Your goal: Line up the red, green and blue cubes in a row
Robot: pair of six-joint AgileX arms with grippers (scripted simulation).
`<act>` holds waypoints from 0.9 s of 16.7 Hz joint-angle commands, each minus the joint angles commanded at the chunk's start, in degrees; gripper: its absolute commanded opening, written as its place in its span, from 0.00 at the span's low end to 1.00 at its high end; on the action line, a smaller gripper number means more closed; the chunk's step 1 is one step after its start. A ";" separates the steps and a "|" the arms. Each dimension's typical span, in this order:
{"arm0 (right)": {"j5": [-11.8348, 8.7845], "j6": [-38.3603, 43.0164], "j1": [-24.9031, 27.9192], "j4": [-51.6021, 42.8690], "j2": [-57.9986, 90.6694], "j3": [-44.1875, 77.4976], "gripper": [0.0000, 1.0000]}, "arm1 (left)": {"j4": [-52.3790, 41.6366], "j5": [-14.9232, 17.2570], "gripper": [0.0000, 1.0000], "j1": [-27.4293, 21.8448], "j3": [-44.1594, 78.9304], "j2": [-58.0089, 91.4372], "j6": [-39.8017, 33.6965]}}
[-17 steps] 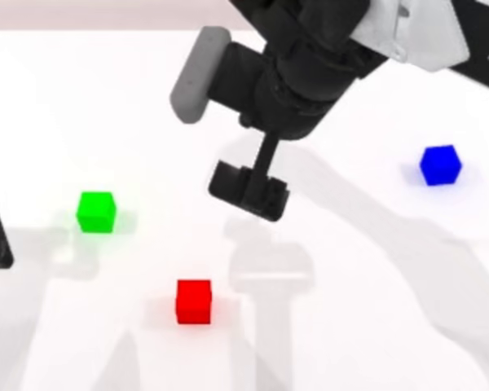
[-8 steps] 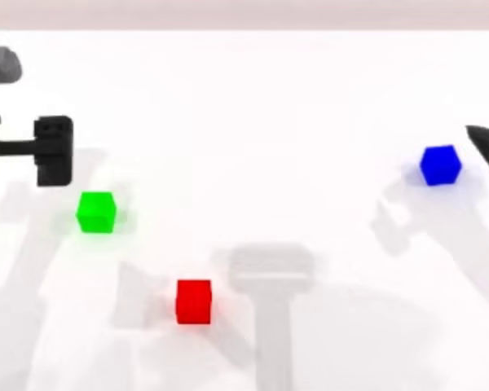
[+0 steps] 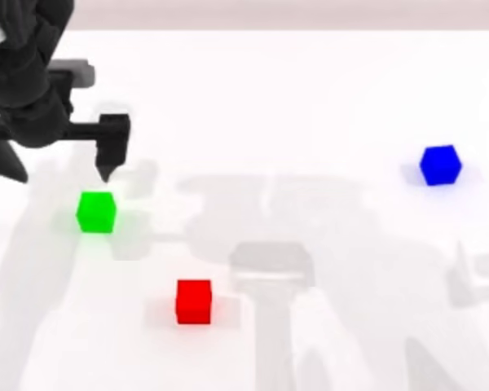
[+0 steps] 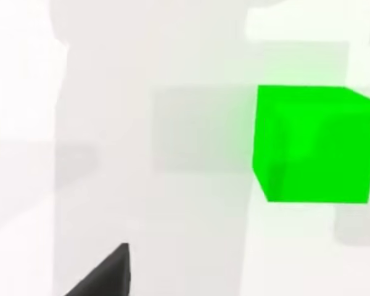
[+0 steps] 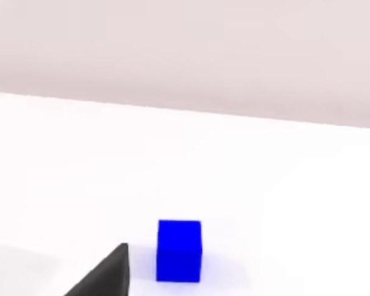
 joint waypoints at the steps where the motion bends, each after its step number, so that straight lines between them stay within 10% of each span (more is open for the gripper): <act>1: 0.32 0.79 -1.16 2.05 -3.35 -3.19 1.00 | -1.40 0.02 1.00 -0.29 2.25 2.53 -0.24; 15: 1.18 2.73 -3.90 7.11 -11.04 -10.40 1.00 | 1.78 0.09 1.00 -0.88 3.71 11.29 -0.68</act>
